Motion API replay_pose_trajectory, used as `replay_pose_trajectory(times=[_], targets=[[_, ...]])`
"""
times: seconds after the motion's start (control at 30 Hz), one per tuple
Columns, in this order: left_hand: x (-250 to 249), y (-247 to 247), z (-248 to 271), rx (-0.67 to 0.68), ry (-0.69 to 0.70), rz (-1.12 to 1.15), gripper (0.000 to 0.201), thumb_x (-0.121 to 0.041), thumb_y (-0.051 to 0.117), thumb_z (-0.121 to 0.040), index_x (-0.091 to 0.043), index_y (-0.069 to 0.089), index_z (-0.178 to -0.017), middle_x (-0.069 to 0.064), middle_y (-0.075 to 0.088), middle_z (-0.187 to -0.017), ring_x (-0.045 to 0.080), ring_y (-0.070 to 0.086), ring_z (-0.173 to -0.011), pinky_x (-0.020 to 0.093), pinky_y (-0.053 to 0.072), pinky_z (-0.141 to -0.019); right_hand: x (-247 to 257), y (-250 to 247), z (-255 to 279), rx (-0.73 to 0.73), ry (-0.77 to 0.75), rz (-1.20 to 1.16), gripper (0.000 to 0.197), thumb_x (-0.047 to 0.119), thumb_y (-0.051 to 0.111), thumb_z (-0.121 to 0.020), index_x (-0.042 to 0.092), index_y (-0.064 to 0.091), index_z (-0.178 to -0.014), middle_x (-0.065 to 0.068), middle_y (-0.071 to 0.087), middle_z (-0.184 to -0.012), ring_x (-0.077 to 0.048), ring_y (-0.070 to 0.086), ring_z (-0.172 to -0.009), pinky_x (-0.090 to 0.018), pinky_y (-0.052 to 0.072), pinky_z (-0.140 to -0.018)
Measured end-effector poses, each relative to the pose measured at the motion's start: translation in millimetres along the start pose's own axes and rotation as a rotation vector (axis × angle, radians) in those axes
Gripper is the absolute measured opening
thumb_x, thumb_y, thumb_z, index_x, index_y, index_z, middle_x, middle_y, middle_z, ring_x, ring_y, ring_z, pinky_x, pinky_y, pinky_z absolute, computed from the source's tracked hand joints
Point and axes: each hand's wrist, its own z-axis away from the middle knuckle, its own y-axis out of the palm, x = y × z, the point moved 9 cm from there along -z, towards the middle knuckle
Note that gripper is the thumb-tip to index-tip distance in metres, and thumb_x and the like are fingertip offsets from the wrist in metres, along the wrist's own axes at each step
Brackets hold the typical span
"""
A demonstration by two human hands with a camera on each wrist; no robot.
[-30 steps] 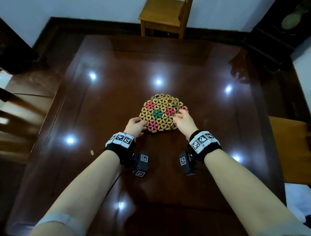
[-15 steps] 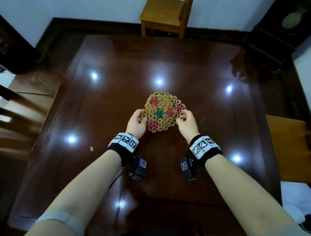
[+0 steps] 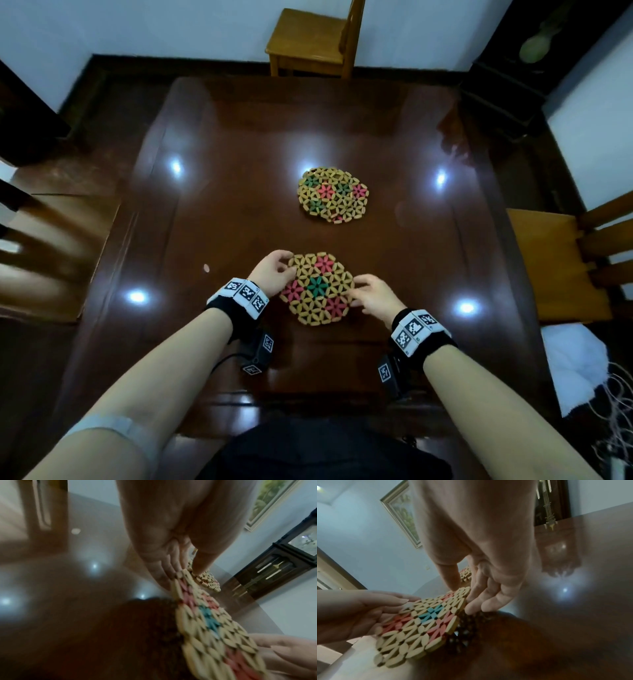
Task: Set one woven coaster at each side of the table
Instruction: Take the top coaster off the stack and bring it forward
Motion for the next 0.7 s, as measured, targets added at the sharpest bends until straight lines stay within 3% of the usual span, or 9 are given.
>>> replay_pose_trajectory(times=[0.1, 0.17, 0.3, 0.37, 0.47, 0.7], targets=[[27, 11, 15, -0.004, -0.051, 0.071, 0.054, -0.02, 0.057, -0.09, -0.011, 0.037, -0.14, 0.013, 0.054, -0.134, 0.025, 0.061, -0.11, 0.036, 0.054, -0.084, -25, 19, 15, -0.026, 0.033, 0.006, 0.043, 0.018, 0.051, -0.093, 0.008, 0.045, -0.135, -0.013, 0.063, -0.12, -0.018, 0.062, -0.1, -0.033, 0.05, -0.085], [38, 19, 27, 0.008, -0.019, 0.066, 0.061, -0.014, 0.057, -0.089, -0.009, 0.031, -0.144, 0.014, 0.042, -0.146, 0.026, 0.048, -0.129, 0.032, 0.045, -0.1, -37, 29, 21, -0.038, 0.023, 0.042, 0.044, 0.018, 0.049, -0.093, 0.01, 0.043, -0.136, -0.011, 0.061, -0.125, -0.021, 0.06, -0.111, -0.038, 0.047, -0.099], [40, 17, 47, -0.032, 0.205, -0.346, 0.061, -0.018, 0.057, -0.087, -0.016, 0.035, -0.144, 0.009, 0.036, -0.151, 0.024, 0.031, -0.141, 0.034, 0.026, -0.117, -37, 32, 36, -0.169, -0.125, 0.308, 0.053, 0.015, 0.05, -0.09, 0.018, 0.037, -0.142, -0.007, 0.042, -0.147, -0.024, 0.043, -0.132, -0.039, 0.037, -0.11], [40, 26, 59, 0.022, 0.309, -0.569, 0.058, -0.02, 0.05, -0.09, -0.02, 0.032, -0.146, 0.004, 0.029, -0.156, 0.022, 0.022, -0.146, 0.033, 0.019, -0.119, -30, 46, 45, -0.13, -0.241, 0.575, 0.057, 0.018, 0.046, -0.091, 0.024, 0.031, -0.146, -0.003, 0.027, -0.156, -0.024, 0.024, -0.144, -0.042, 0.026, -0.117], [48, 52, 77, 0.173, 0.399, -0.824, 0.057, -0.017, 0.043, -0.092, -0.019, 0.028, -0.148, 0.002, 0.021, -0.159, 0.02, 0.015, -0.148, 0.032, 0.015, -0.121, -33, 75, 56, 0.003, -0.32, 0.904, 0.056, 0.016, 0.04, -0.092, 0.025, 0.03, -0.147, 0.0, 0.015, -0.161, -0.019, 0.009, -0.149, -0.038, 0.019, -0.12], [59, 68, 107, 0.225, 0.449, -0.903, 0.056, -0.019, 0.041, -0.092, -0.023, 0.03, -0.146, -0.003, 0.021, -0.159, 0.017, 0.016, -0.148, 0.035, 0.016, -0.121, -57, 75, 75, -0.063, -0.286, 0.869, 0.055, 0.01, 0.039, -0.089, 0.028, 0.043, -0.141, 0.004, 0.026, -0.158, -0.018, 0.021, -0.145, -0.036, 0.023, -0.118]])
